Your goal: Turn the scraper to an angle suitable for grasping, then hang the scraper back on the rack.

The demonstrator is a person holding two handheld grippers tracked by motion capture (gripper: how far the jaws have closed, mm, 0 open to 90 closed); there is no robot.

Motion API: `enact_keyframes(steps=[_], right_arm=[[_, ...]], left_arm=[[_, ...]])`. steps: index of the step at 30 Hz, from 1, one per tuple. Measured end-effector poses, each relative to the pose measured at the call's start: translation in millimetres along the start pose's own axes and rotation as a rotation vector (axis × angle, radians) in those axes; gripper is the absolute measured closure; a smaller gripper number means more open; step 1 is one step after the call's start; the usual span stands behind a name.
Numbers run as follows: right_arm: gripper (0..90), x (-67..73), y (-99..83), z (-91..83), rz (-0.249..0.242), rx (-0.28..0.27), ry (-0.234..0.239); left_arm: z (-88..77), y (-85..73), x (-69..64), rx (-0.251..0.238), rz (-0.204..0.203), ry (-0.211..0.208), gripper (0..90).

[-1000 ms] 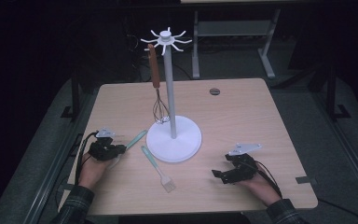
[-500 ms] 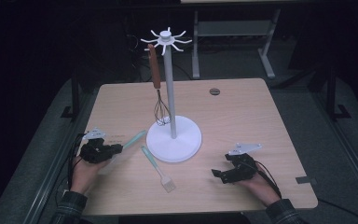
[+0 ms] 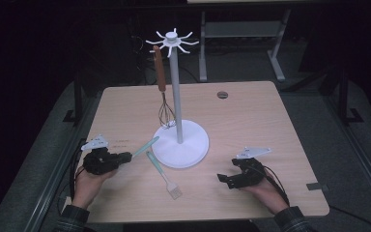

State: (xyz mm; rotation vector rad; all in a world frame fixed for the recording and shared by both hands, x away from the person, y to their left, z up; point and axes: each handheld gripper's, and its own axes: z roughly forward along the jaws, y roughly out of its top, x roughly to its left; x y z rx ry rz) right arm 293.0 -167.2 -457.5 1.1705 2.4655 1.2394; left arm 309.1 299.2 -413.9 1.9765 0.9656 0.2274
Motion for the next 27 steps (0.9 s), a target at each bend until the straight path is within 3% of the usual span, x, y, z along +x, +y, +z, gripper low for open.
enact_keyframes(steps=[12, 16, 27], right_arm=[[14.4, 18.6, 6.2, 6.8, 0.009, -0.007, 0.07], [15.3, 24.0, 8.6, 10.5, 0.027, -0.02, 0.093], [18.6, 35.1, 18.0, 18.7, 0.034, -0.054, 0.138]], left_arm=[[16.5, 10.3, -35.6, -0.003, 0.057, -0.111, 82.3], [26.7, 16.7, -54.8, -0.007, 0.077, -0.154, 82.3], [47.7, 28.7, -80.8, -0.013, 0.123, -0.206, 82.3]])
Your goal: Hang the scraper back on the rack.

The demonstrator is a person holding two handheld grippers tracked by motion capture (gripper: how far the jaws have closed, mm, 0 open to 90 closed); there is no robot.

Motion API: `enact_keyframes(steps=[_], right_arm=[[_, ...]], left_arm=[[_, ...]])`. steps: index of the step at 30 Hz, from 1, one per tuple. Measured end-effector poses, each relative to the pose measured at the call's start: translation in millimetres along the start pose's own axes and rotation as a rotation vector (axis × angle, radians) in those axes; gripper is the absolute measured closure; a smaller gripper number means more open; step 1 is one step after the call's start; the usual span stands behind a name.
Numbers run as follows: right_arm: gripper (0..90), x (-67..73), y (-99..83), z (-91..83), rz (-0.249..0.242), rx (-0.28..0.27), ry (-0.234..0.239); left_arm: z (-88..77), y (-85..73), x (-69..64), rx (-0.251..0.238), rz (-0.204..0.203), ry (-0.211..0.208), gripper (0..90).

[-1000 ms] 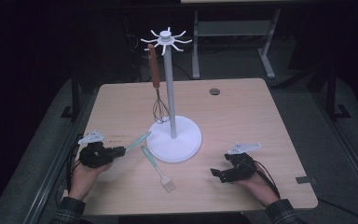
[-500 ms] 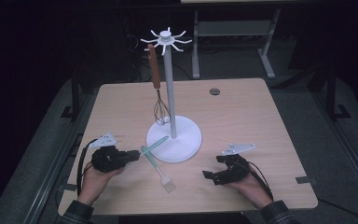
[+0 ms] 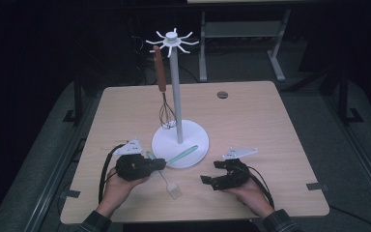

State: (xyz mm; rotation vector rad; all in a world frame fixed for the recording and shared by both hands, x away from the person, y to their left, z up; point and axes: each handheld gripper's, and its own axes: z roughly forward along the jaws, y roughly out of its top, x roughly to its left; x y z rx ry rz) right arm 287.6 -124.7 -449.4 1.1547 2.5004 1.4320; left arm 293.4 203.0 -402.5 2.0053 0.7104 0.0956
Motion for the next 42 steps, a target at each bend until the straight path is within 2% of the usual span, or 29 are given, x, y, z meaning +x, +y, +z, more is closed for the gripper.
enact_keyframes(steps=[6, 11, 17, 18, 19, 22, 28, 34, 35, 42], right_arm=[[19.9, 4.1, 5.0, 4.0, 0.0, -0.014, 0.015], [21.6, 6.7, 8.1, 6.1, 0.005, -0.027, 0.03], [26.1, 10.8, 13.6, 7.9, 0.018, -0.057, 0.064], [26.1, 10.8, 13.6, 7.9, 0.018, -0.057, 0.064], [27.4, 11.5, 14.4, 7.9, 0.019, -0.068, 0.07], [28.8, 11.2, 15.1, 6.7, 0.02, -0.076, 0.072], [32.9, 6.4, 17.2, -0.7, 0.048, -0.126, 0.08], [40.9, 4.1, 18.9, -6.0, 0.079, -0.161, 0.092], [45.3, 2.7, 19.6, -7.7, 0.081, -0.174, 0.093], [58.8, -1.2, 20.9, -11.8, 0.101, -0.195, 0.121]], left_arm=[[11.6, 7.5, -5.9, -0.002, 0.022, -0.017, 82.3], [18.1, 11.7, -9.7, -0.003, 0.042, -0.016, 82.2], [30.0, 16.7, -17.9, -0.002, 0.061, -0.037, 82.3], [32.7, 17.3, -20.4, -0.006, 0.055, -0.046, 82.3], [36.3, 18.4, -23.0, 0.004, 0.073, -0.054, 82.3], [39.8, 18.8, -25.8, 0.013, 0.082, -0.058, 82.3], [46.5, 18.9, -30.3, 0.019, 0.105, -0.067, 82.3], [52.6, 19.1, -32.4, 0.015, 0.11, -0.075, 82.2], [54.2, 19.5, -33.3, 0.015, 0.114, -0.077, 82.2], [60.8, 20.5, -36.6, 0.013, 0.12, -0.076, 82.1]])
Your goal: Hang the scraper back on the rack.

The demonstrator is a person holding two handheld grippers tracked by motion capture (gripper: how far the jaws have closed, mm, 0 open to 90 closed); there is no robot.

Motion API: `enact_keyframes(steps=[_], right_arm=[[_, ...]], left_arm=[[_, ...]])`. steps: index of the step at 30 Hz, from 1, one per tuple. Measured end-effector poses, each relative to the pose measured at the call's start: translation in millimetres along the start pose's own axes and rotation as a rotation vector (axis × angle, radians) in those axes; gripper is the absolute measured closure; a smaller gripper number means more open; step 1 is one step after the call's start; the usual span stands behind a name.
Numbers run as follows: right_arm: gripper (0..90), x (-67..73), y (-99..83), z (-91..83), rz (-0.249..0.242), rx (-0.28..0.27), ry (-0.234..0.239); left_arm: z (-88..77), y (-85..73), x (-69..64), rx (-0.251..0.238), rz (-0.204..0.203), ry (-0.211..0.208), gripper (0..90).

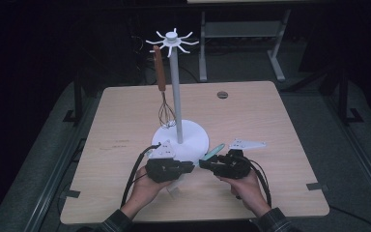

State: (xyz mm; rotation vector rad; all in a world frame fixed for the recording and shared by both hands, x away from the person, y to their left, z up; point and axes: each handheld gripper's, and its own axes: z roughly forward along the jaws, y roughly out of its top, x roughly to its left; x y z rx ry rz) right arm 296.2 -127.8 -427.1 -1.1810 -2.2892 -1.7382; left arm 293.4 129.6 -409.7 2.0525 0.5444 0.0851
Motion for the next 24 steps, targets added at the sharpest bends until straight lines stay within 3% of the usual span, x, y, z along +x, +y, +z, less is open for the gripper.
enact_keyframes(steps=[13, 17, 18, 19, 24], right_arm=[[75.2, 0.1, 4.4, 0.2, 0.027, -0.021, 0.042], [82.0, 2.4, 5.9, 1.2, 0.015, -0.033, 0.055], [84.5, 3.3, 6.4, 1.8, 0.011, -0.036, 0.061], [85.0, 4.7, 6.7, 2.1, -0.001, -0.039, 0.05], [85.2, 7.7, 7.4, 3.9, -0.023, -0.036, 0.05]], left_arm=[[7.0, 4.5, -0.3, -0.001, 0.031, 0.02, 81.9], [8.8, 5.1, 0.8, 0.005, 0.033, 0.015, 81.8], [8.4, 5.6, 1.5, 0.009, 0.04, 0.017, 85.7], [7.7, 6.0, 2.8, -0.003, 0.024, 0.001, 90.0], [5.4, 7.4, 2.7, 0.001, 0.032, -0.004, 90.0]])
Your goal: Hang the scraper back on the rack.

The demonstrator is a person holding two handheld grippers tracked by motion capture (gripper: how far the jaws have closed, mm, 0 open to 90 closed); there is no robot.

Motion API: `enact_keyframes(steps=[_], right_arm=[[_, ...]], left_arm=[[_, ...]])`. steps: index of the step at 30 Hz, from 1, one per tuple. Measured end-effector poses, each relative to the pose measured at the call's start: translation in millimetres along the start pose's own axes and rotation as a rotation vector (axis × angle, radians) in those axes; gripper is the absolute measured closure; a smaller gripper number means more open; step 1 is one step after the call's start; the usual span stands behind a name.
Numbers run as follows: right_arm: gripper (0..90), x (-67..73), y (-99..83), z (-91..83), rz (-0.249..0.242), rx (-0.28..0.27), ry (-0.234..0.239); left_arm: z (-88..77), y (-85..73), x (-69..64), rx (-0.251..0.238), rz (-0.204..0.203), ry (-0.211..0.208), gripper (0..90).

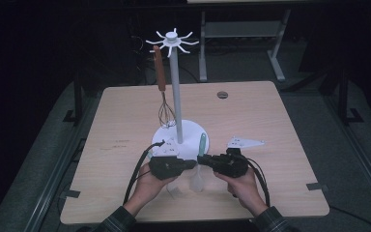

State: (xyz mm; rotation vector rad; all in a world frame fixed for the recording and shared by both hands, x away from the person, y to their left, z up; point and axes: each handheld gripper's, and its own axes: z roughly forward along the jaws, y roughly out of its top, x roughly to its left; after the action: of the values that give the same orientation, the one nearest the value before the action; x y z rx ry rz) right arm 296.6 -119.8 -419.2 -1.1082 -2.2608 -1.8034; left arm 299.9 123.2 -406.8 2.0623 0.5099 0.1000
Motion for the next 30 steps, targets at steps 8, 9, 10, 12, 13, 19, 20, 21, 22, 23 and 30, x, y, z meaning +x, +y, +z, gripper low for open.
enact_keyframes(steps=[8, 9, 10, 12, 13, 19, 20, 21, 22, 23, 30], right_arm=[[85.2, 0.4, 2.8, -3.3, -0.036, -0.015, -0.014], [85.2, -0.1, 3.9, -4.7, -0.039, -0.009, -0.018], [85.2, -0.4, 4.5, -5.2, -0.041, -0.007, -0.018], [85.1, -1.0, 5.2, -5.7, -0.047, -0.006, -0.018], [85.2, -1.6, 6.2, -6.3, -0.057, 0.0, -0.021], [85.1, -2.1, 14.0, -11.3, -0.106, 0.016, -0.012], [85.1, -2.2, 15.3, -11.6, -0.105, 0.015, -0.005], [85.1, -2.2, 16.9, -12.0, -0.112, 0.017, 0.0], [85.1, -2.2, 16.9, -12.0, -0.112, 0.017, 0.0], [85.1, -1.6, 18.9, -12.3, -0.115, 0.019, 0.003], [85.3, 4.6, 39.1, -9.4, -0.159, 0.029, 0.069]], left_arm=[[-4.5, -0.6, 2.6, -0.002, -0.002, -0.004, 90.0], [-6.3, -1.6, 3.9, 0.003, -0.002, -0.003, 89.9], [-7.4, -2.3, 4.2, 0.002, -0.005, 0.005, 87.1], [-8.4, -3.2, 5.5, 0.009, -0.006, 0.001, 80.2], [-9.3, -4.4, 6.5, 0.012, -0.007, 0.003, 80.2], [-14.5, -14.5, 9.2, 0.076, -0.01, 0.034, 51.9], [-14.5, -14.5, 9.2, 0.076, -0.01, 0.034, 48.8], [-16.5, -19.2, 9.4, 0.096, -0.012, 0.041, 46.6], [-16.5, -19.2, 9.4, 0.096, -0.012, 0.041, 44.9], [-17.6, -22.0, 10.0, 0.098, -0.015, 0.044, 44.9], [-30.9, -39.3, 16.0, 0.126, -0.015, 0.08, 31.6]])
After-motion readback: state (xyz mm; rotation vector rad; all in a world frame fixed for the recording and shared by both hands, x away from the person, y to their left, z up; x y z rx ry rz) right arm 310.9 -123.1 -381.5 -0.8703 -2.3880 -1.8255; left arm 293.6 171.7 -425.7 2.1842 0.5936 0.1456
